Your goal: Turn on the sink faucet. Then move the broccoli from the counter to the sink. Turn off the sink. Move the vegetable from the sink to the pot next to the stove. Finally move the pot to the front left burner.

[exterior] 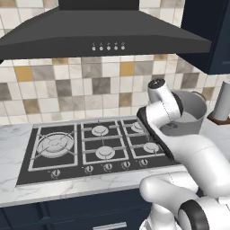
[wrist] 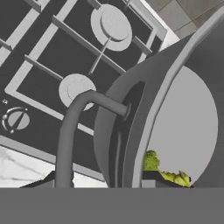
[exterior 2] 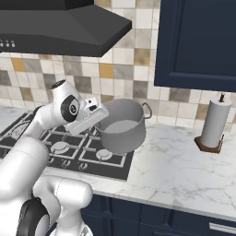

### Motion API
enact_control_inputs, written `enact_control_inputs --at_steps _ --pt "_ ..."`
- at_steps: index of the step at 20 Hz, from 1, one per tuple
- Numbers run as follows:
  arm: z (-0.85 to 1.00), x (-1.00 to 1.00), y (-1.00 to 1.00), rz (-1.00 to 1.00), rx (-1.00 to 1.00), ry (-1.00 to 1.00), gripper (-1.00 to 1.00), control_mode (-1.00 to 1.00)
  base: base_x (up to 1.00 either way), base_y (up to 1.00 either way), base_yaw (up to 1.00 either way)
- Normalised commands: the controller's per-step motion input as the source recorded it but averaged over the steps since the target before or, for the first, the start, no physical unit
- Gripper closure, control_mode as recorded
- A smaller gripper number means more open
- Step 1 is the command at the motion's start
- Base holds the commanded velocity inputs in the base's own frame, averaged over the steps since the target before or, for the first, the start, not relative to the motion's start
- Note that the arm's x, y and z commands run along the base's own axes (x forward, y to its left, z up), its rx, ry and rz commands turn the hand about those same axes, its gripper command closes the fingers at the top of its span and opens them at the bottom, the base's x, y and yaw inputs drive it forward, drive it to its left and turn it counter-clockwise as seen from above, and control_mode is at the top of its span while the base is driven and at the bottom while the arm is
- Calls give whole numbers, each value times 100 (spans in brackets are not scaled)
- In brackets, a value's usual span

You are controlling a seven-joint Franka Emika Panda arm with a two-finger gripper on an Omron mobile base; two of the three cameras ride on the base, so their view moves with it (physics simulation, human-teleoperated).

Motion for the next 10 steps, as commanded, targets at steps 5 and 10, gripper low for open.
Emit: enact_control_inputs --at_steps 5,10 --pt "-2 5 17 -1 2 10 100 -100 0 0 0" --pt "-4 0 59 4 0 0 100 -100 0 0 0"
